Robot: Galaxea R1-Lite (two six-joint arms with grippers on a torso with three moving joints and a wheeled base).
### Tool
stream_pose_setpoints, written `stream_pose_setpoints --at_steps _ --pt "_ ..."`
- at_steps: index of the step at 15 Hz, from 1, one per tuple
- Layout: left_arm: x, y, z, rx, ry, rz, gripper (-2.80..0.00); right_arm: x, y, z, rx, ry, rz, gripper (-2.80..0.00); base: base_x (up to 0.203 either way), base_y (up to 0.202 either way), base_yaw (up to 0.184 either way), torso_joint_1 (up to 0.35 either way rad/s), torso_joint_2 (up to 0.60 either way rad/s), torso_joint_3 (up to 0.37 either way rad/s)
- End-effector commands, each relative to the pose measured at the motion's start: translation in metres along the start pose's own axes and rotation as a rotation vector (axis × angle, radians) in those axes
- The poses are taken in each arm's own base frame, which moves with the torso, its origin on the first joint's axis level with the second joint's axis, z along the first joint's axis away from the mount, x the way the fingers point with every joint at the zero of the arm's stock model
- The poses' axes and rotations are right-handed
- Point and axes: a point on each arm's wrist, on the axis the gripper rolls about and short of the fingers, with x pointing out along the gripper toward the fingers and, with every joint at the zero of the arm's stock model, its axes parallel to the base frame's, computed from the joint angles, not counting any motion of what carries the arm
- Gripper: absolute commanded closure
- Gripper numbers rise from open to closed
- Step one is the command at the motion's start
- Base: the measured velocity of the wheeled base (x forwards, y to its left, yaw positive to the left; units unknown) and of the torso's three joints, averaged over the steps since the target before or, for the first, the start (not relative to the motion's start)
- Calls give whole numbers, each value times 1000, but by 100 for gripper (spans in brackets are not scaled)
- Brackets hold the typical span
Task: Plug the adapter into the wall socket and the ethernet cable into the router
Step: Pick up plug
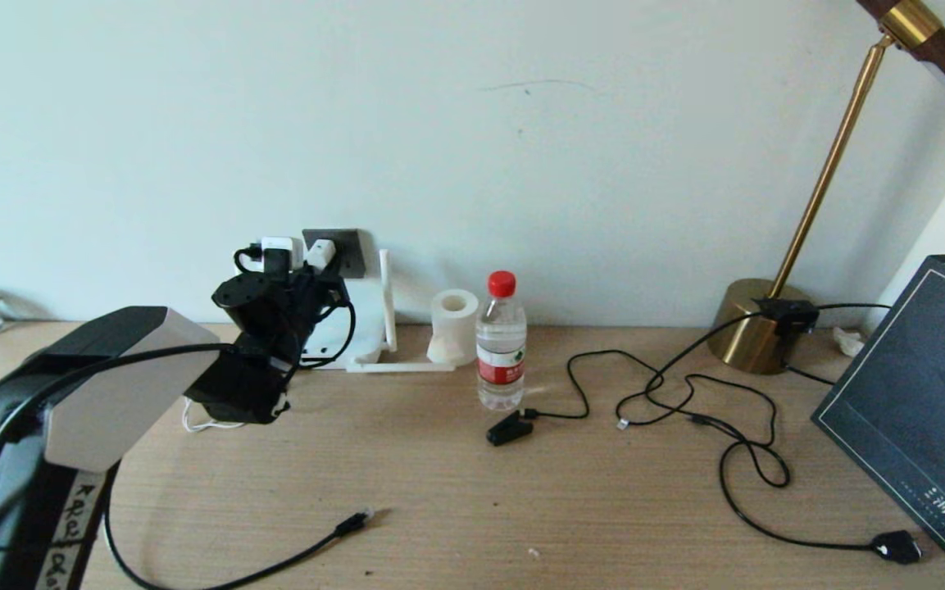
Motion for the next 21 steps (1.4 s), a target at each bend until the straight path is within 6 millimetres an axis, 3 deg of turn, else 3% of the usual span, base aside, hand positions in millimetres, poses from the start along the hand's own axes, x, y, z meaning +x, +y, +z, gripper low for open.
stream_pose_setpoints --at_steps 1,3,4,21 --pt "0 -2 -1 -1 -4 -4 0 0 0 0 -1 1 0 0 0 0 0 0 0 0" --pt "0 -2 -1 -1 -2 -5 0 0 0 0 -1 1 0 0 0 0 0 0 0 0" --pt "0 -2 -2 -1 -2 -4 -280 0 0 0 -1 1 0 0 0 0 0 0 0 0" --pt "0 -7 5 -5 -15 -11 -280 0 0 0 -1 1 0 0 0 0 0 0 0 0"
